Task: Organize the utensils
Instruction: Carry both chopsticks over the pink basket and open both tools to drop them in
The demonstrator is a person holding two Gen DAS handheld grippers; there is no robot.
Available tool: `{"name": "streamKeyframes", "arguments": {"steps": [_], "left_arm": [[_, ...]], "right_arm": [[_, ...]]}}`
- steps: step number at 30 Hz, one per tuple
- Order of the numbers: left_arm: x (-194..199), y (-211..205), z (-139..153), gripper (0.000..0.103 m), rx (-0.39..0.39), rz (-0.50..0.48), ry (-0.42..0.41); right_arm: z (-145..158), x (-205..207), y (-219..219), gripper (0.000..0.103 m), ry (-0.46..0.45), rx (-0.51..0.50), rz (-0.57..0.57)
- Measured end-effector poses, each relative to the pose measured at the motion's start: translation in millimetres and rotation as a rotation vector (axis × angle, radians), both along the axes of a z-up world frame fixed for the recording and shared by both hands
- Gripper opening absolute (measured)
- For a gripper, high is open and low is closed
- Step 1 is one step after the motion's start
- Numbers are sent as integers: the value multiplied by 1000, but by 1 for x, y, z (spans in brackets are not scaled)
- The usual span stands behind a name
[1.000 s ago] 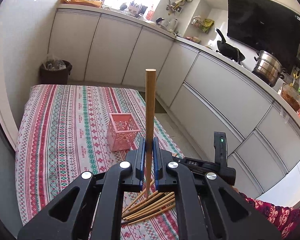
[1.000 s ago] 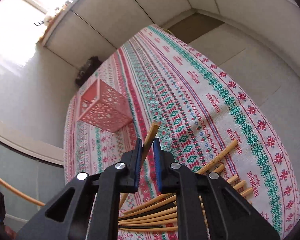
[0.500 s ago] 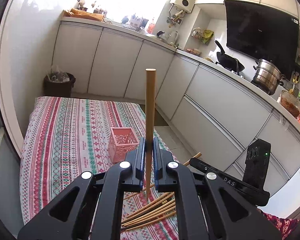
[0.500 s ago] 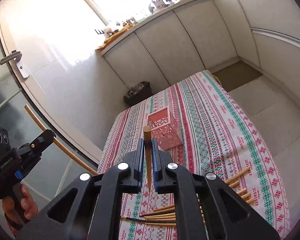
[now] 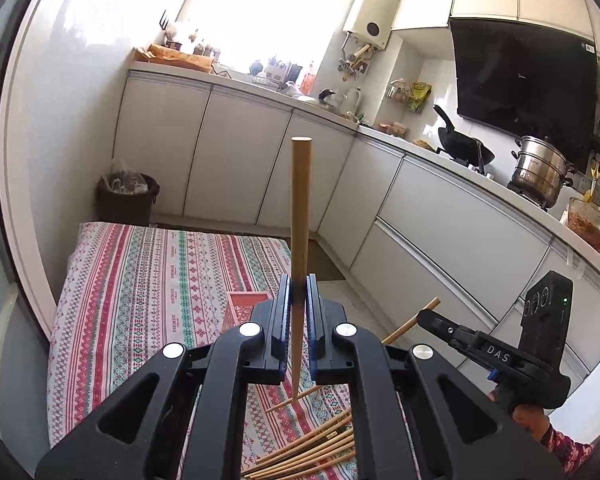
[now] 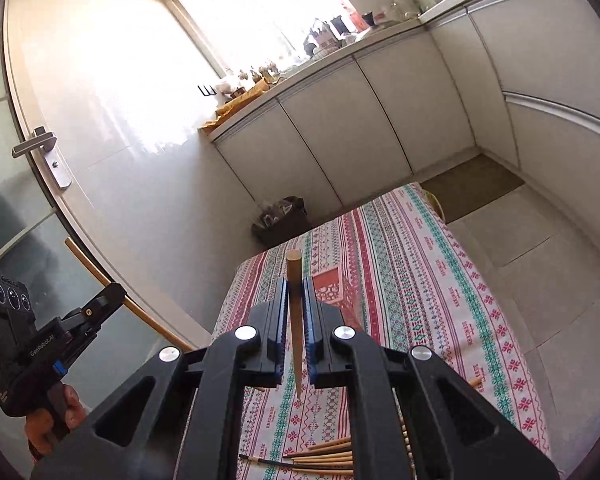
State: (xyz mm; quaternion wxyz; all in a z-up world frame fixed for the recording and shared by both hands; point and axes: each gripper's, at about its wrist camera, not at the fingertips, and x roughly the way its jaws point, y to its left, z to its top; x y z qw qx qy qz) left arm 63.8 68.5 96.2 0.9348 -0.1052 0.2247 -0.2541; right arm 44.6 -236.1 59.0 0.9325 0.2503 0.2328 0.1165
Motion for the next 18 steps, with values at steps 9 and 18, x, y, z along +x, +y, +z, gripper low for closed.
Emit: {"name": "streamKeyframes", "arguments": {"steps": [9, 18], "left_arm": [[26, -4, 33, 7, 3, 55, -85], [82, -15, 27, 7, -15, 83, -88]], "right_arm": [[57, 44, -14, 8, -120, -42, -38], [65, 113, 2, 8, -177, -171, -35]]}}
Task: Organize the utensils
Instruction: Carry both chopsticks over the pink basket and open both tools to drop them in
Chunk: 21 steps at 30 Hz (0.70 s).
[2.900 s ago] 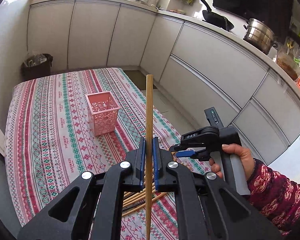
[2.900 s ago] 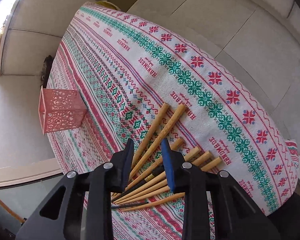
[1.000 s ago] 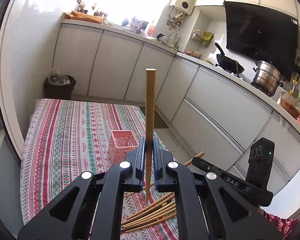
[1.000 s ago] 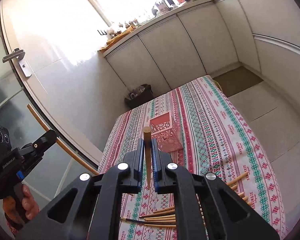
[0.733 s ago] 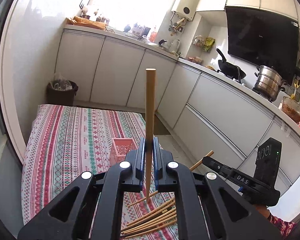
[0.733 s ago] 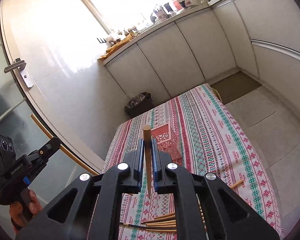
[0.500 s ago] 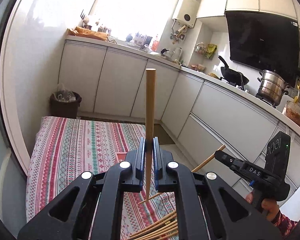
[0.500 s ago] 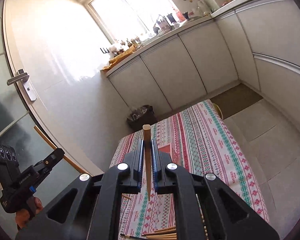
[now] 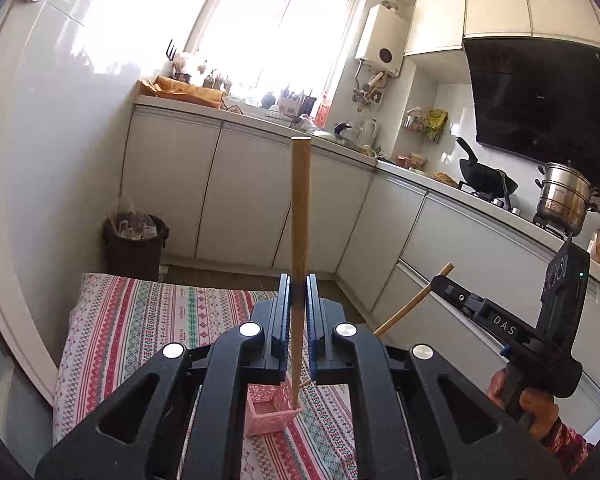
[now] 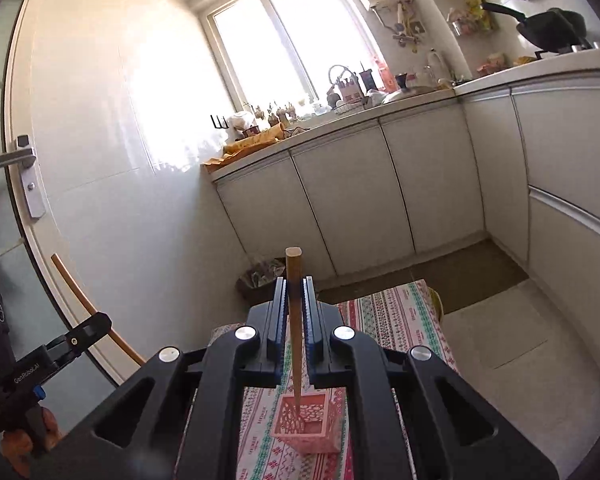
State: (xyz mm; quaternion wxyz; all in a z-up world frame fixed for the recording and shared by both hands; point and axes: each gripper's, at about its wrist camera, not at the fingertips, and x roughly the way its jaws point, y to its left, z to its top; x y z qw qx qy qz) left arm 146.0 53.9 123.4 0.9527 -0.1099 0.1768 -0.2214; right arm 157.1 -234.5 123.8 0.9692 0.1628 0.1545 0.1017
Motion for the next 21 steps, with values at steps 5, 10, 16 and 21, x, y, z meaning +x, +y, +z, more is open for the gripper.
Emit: {"name": "streamKeyframes", "arguments": {"steps": [5, 10, 16, 21], "left_arm": [[33, -7, -25, 7, 4, 7, 33], [53, -7, -50, 7, -6, 8, 73], [63, -7, -57, 7, -4, 16, 87], [67, -14, -64, 7, 11, 16, 98]], "right_arm": [[-30, 37, 20, 8, 36, -79, 34], [-64, 63, 34, 13, 94, -107, 62], [-69, 56, 23, 45, 84, -44, 38], [-65, 33, 5, 53, 62, 14, 11]]}}
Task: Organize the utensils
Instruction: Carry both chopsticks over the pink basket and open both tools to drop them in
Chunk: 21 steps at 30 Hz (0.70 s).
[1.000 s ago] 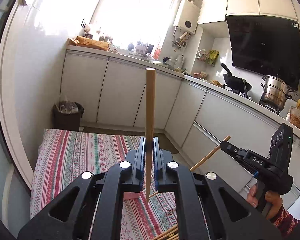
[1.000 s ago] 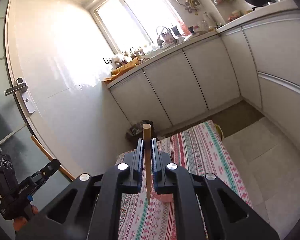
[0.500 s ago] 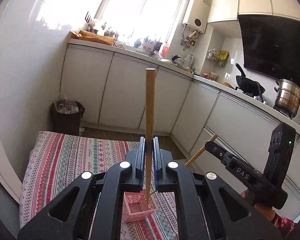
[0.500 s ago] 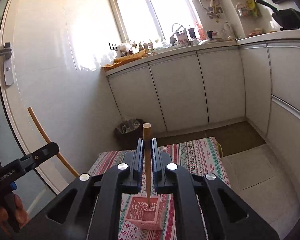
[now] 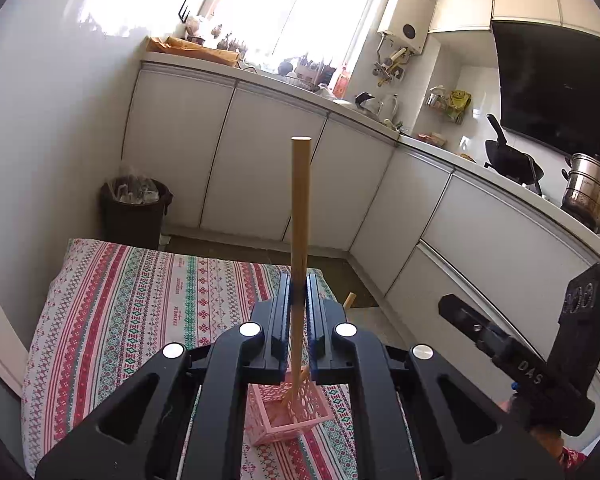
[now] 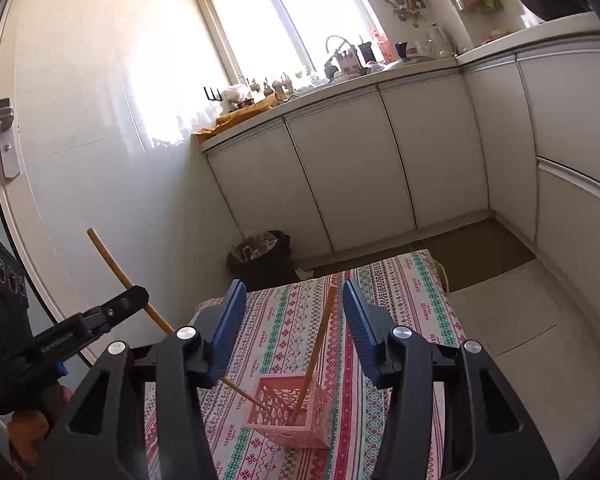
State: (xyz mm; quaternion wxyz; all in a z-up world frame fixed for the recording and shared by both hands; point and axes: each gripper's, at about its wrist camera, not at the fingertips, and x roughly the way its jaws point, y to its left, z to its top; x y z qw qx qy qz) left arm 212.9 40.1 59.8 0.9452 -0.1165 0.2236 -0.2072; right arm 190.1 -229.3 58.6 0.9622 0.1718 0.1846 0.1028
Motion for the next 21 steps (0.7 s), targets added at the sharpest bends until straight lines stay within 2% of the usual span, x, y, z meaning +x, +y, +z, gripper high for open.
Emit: {"name": "streamKeyframes", "arguments": {"steps": [4, 8, 9, 10, 12, 16, 21], "left_arm": [[3, -13, -10, 7, 42, -4, 1], [5, -26, -22, 7, 83, -22, 4], [5, -30, -26, 12, 107, -20, 6], [6, -33, -29, 26, 126, -18, 8], [4, -35, -34, 40, 133, -14, 9], [1, -31, -31, 43, 126, -16, 8], [-12, -26, -15, 48, 111, -10, -31]], "right_arm": [[-3, -21, -12, 57, -5, 24, -19], [-8, -35, -13, 61, -4, -13, -22], [-10, -38, -13, 63, -4, -26, -22], [-11, -41, -12, 64, -4, -38, -23], [-13, -47, -12, 65, -4, -53, -25], [-17, -54, -16, 68, 6, -46, -36], [-23, -60, -22, 74, 24, -20, -56]]}}
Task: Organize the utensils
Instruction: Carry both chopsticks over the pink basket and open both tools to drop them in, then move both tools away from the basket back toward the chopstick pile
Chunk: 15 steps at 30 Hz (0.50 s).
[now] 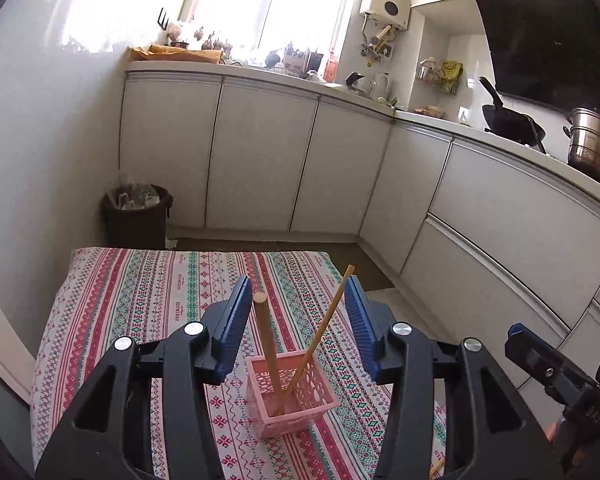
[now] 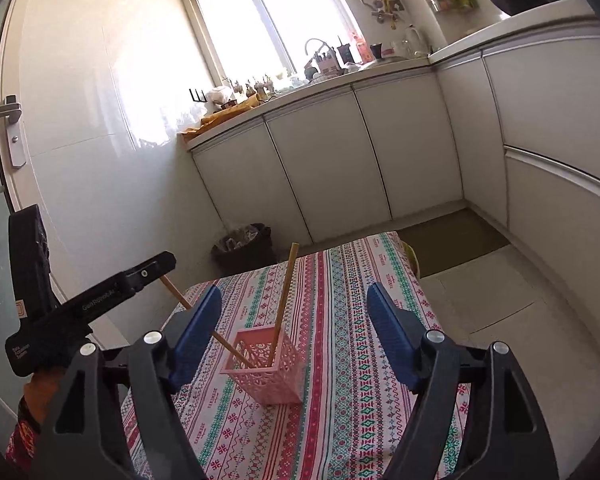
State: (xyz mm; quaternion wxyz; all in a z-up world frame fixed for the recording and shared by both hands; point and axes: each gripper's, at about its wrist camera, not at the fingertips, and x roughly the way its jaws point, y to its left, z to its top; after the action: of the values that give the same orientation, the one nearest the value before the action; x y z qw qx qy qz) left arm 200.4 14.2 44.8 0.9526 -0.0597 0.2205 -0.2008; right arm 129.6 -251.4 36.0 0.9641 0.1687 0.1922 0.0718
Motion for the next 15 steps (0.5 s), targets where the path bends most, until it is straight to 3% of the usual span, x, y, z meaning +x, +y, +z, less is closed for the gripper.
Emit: {"name": "streamKeyframes", "arguments": {"steps": [3, 9, 12, 13, 15], "left_arm": [[-14, 2, 15, 52, -3, 10, -52], [-45, 17, 53, 74, -30, 16, -157], [-55, 10, 62, 84, -31, -70, -141], [-58, 4, 62, 92, -20, -114, -128], [-62, -13, 57, 96, 23, -225, -86]], "right_arm": [[0, -5, 0, 75, 9, -10, -13], [5, -25, -10, 80, 12, -3, -53], [7, -38, -18, 82, 33, 17, -84], [6, -44, -21, 84, 42, 28, -98], [5, -56, -30, 87, 66, 52, -138]]}}
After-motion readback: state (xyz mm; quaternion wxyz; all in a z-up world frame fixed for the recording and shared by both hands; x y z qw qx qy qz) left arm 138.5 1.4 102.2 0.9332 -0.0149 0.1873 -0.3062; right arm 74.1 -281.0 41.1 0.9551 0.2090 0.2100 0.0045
